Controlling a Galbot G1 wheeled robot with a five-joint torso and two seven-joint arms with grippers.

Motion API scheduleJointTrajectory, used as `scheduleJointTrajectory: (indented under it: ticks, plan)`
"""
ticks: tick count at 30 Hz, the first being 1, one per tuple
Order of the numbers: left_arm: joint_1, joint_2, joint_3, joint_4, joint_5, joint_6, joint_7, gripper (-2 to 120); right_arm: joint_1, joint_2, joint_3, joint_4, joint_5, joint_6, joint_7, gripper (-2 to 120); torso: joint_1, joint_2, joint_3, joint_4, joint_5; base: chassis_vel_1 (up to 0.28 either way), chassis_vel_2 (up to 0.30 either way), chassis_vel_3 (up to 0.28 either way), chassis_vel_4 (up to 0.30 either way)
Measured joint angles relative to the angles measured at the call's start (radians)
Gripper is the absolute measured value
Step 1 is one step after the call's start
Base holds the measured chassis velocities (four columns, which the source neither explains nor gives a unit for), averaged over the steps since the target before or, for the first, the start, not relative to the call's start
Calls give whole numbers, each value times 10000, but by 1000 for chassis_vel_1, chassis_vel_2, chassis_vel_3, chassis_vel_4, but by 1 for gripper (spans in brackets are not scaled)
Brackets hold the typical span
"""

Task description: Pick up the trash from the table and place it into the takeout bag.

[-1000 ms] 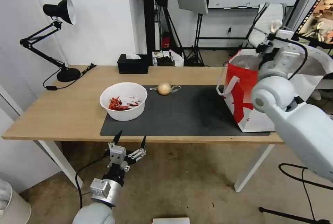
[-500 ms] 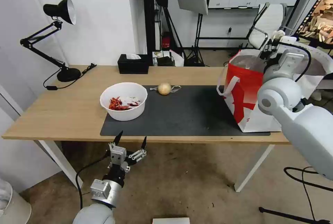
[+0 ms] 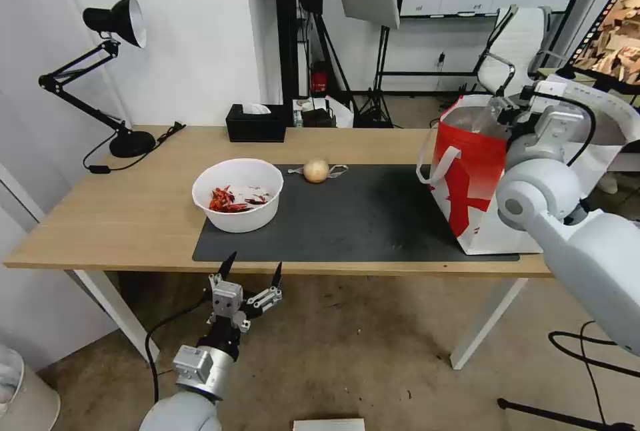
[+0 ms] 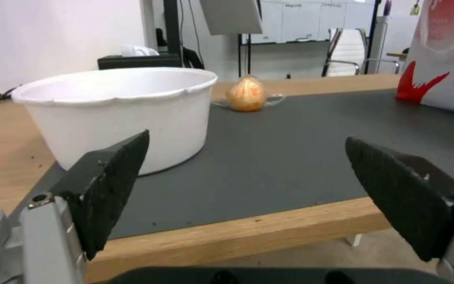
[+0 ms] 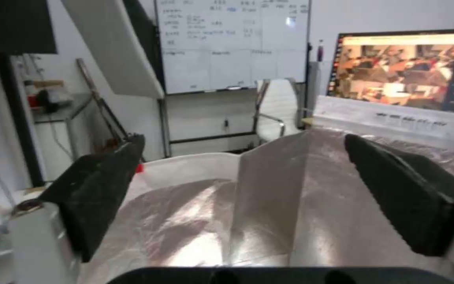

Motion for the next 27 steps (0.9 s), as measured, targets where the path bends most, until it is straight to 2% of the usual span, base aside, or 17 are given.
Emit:
scheduleJointTrajectory:
  ticks: [2,5,6,7,10,11,14,15,18,19,22,23,26,27]
  plan:
    - [-1,1,-4,-14,-2,-1,0,100,-138,-14,107,131,81,177,-243,100,1,0,0,1,0,0,0,0,0]
    - [-21,4,-13,-53,-10,-2,-1,100,-965,-192,643,778,269,1049,-1709,100,0,0,0,0,-1,0,0,0,0]
    - [-40,-18,-10,-53,-13,-3,-2,100,-1459,-322,896,1125,333,1552,-2533,100,0,0,0,1,-1,0,0,0,0]
    - [-40,-18,-10,-53,-13,-3,-2,100,-1459,-322,896,1125,333,1552,-2533,100,0,0,0,1,-1,0,0,0,0]
    - [-76,-73,5,-33,-17,-18,-2,100,-3131,-474,1826,2040,457,2565,-4493,100,0,0,0,-2,2,0,0,0,0]
    - [-76,-73,5,-33,-17,-18,-2,100,-3131,-474,1826,2040,457,2565,-4493,100,0,0,0,-2,2,0,0,0,0]
    - [-95,-113,27,49,-19,-37,0,100,-5178,-361,3088,2922,405,2994,-6037,100,0,0,-2,1,-4,0,0,0,0]
    - [-95,-113,27,49,-19,-37,0,100,-5178,-361,3088,2922,405,2994,-6037,100,0,0,-2,1,-4,0,0,0,0]
    - [-96,-138,43,87,-18,-53,2,100,-8042,246,4478,3581,-411,3310,-7304,100,-1,1,-2,-3,0,0,0,0,0]
    - [-96,-138,43,87,-18,-53,2,100,-8042,246,4478,3581,-411,3310,-7304,100,-1,1,-2,-3,0,0,0,0,0]
    - [-46,-157,36,100,4,-87,1,100,-10261,1144,5184,3727,-1630,3752,-8103,100,-1,1,-2,-3,0,0,0,0,0]
    - [-46,-157,36,100,4,-87,1,100,-10261,1144,5184,3727,-1630,3752,-8103,100,-1,1,-2,-3,0,0,0,0,0]
    - [11,-180,10,153,50,-172,5,100,-11664,2111,5399,3379,-3132,4454,-8894,100,-3,2,-3,-2,-2,0,0,0,0]
    - [11,-180,10,153,50,-172,5,100,-11664,2111,5399,3379,-3132,4454,-8894,100,-3,2,-3,-2,-2,0,0,0,0]
